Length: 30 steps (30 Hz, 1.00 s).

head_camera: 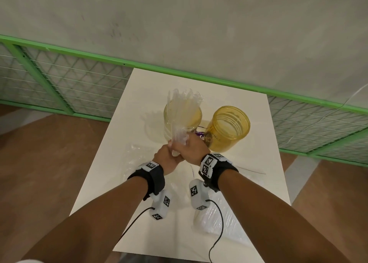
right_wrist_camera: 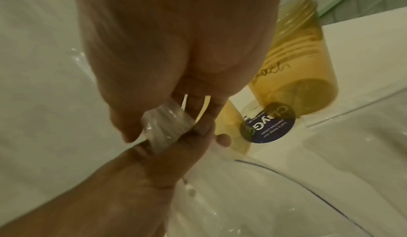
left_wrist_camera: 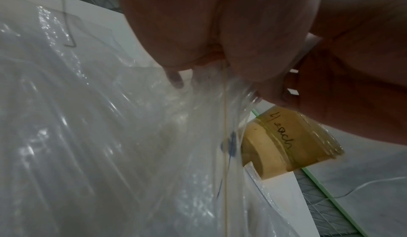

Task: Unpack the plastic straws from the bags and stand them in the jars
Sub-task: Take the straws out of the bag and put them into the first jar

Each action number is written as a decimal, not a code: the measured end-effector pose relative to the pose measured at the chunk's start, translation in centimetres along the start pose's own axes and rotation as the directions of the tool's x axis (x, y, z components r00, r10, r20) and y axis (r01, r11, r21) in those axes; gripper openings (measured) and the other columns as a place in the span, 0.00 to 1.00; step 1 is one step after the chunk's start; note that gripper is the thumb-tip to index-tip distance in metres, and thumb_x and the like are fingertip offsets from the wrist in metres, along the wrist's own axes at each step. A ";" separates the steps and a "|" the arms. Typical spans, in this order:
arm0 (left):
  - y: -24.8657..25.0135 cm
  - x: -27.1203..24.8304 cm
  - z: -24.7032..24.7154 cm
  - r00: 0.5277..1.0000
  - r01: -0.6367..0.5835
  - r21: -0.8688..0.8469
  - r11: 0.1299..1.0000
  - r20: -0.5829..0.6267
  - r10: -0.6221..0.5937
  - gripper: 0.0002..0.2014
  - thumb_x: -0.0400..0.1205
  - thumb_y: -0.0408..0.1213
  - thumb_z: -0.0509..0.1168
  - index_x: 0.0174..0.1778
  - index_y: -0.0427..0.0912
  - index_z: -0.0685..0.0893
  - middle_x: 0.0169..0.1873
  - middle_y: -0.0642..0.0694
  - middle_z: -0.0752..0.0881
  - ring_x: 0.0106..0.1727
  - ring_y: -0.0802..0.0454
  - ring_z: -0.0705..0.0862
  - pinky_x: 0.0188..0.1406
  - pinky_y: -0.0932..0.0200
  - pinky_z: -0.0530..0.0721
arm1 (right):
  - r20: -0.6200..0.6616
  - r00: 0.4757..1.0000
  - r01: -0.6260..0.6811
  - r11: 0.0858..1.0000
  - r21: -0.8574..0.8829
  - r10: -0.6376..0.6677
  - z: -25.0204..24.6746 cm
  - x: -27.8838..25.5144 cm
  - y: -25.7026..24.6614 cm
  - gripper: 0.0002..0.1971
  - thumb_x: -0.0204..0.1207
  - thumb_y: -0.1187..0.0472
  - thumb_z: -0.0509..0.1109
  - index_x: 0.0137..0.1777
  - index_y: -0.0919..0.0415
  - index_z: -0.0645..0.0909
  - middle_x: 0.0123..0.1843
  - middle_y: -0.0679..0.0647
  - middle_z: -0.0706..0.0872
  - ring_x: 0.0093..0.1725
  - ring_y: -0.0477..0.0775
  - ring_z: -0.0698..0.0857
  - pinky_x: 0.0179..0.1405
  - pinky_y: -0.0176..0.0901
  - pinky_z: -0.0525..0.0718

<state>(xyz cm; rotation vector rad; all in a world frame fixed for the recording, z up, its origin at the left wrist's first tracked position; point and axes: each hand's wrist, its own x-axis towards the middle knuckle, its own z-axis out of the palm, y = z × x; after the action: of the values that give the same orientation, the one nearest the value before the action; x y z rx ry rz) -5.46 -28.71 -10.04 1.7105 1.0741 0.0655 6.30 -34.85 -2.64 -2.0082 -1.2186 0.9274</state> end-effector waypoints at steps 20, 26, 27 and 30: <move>2.3 -1.5 -4.0 0.932 0.358 -0.626 0.692 0.190 -0.310 0.26 0.86 0.41 0.46 0.72 0.28 0.76 0.67 0.33 0.83 0.70 0.41 0.80 0.72 0.53 0.71 | -0.482 0.865 0.210 0.973 0.097 -0.139 -5.4 2.2 -5.0 0.17 0.84 0.48 0.69 0.43 0.62 0.86 0.34 0.43 0.89 0.35 0.38 0.87 0.34 0.26 0.75; 2.8 -1.2 -5.7 0.938 0.255 -0.850 0.461 0.101 -0.332 0.25 0.80 0.45 0.51 0.60 0.30 0.82 0.57 0.30 0.87 0.59 0.31 0.86 0.67 0.35 0.81 | -0.435 0.890 0.210 0.969 0.127 -0.136 -3.9 1.7 -4.9 0.19 0.85 0.48 0.70 0.52 0.67 0.87 0.26 0.32 0.83 0.28 0.33 0.83 0.30 0.21 0.73; 2.8 -1.1 -5.9 0.932 0.251 -0.851 0.461 0.082 -0.354 0.24 0.82 0.47 0.52 0.59 0.31 0.81 0.54 0.29 0.87 0.55 0.31 0.86 0.64 0.34 0.83 | -0.430 0.892 0.213 0.969 0.128 -0.139 -3.8 1.7 -4.9 0.19 0.85 0.47 0.69 0.52 0.66 0.87 0.28 0.34 0.84 0.29 0.33 0.83 0.31 0.21 0.73; 2.9 -0.9 -6.0 0.921 0.304 -0.784 0.541 0.098 -0.376 0.23 0.86 0.51 0.58 0.56 0.31 0.80 0.49 0.31 0.86 0.48 0.34 0.87 0.54 0.37 0.88 | -0.411 0.898 0.223 0.968 0.116 -0.158 -3.4 1.6 -5.2 0.20 0.84 0.43 0.68 0.49 0.62 0.87 0.35 0.41 0.88 0.35 0.36 0.86 0.34 0.22 0.74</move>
<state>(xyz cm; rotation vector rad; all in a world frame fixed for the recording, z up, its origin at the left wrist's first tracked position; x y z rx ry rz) -7.36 -24.94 -4.76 0.6675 1.1810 0.3206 7.02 -31.82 2.95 -1.7968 -1.0497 0.4686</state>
